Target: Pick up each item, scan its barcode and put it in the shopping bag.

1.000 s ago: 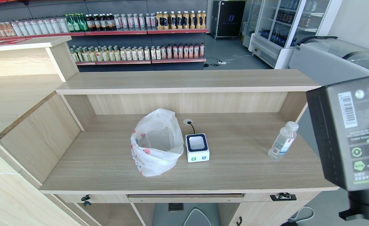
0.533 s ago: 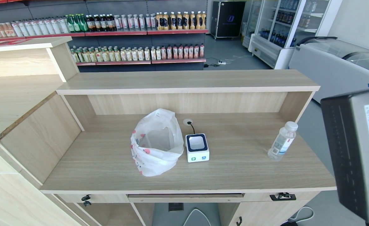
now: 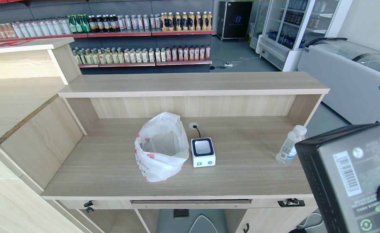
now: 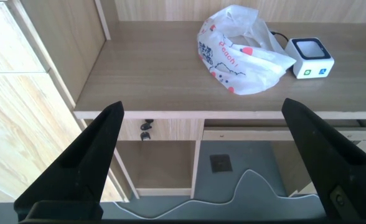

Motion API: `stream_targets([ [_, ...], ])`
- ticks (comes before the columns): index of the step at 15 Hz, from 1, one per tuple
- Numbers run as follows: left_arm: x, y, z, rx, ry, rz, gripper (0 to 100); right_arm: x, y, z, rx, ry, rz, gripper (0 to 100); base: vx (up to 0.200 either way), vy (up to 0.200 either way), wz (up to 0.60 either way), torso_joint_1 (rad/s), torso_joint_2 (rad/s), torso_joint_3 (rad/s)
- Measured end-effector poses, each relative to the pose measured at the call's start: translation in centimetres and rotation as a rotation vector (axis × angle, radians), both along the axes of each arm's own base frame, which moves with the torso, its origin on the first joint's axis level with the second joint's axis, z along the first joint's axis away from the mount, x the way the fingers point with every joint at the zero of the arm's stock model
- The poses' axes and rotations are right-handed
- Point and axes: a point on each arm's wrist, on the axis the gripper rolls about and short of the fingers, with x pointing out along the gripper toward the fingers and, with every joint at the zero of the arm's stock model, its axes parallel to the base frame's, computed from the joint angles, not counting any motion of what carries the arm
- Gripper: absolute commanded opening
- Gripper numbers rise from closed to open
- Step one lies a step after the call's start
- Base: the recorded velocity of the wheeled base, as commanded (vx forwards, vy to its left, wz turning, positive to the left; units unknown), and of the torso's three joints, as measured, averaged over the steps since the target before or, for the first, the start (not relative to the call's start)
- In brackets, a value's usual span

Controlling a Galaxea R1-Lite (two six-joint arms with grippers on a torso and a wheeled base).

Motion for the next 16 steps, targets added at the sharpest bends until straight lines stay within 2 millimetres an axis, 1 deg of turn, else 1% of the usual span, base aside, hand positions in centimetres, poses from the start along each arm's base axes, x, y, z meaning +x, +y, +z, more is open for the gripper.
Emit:
stream_targets([
  [3,0.0,0.0,0.0,0.000,0.000,0.000,100,0.0,0.3,0.2,0.011,0.002,0.020,0,0.000,0.000,0.00,0.000,0.00,0.000],
  [6,0.0,0.0,0.0,0.000,0.000,0.000,100,-0.2,0.4,1.2,0.079,-0.090,0.003,0,0.000,0.000,0.00,0.000,0.00,0.000],
  [7,0.0,0.0,0.0,0.000,0.000,0.000,100,-0.2,0.5,1.3,0.086,-0.095,-0.002,0,0.000,0.000,0.00,0.000,0.00,0.000],
  [16,0.0,0.0,0.0,0.000,0.000,0.000,100,-0.1,1.0,0.8,0.065,-0.090,0.022,0,0.000,0.000,0.00,0.000,0.00,0.000],
])
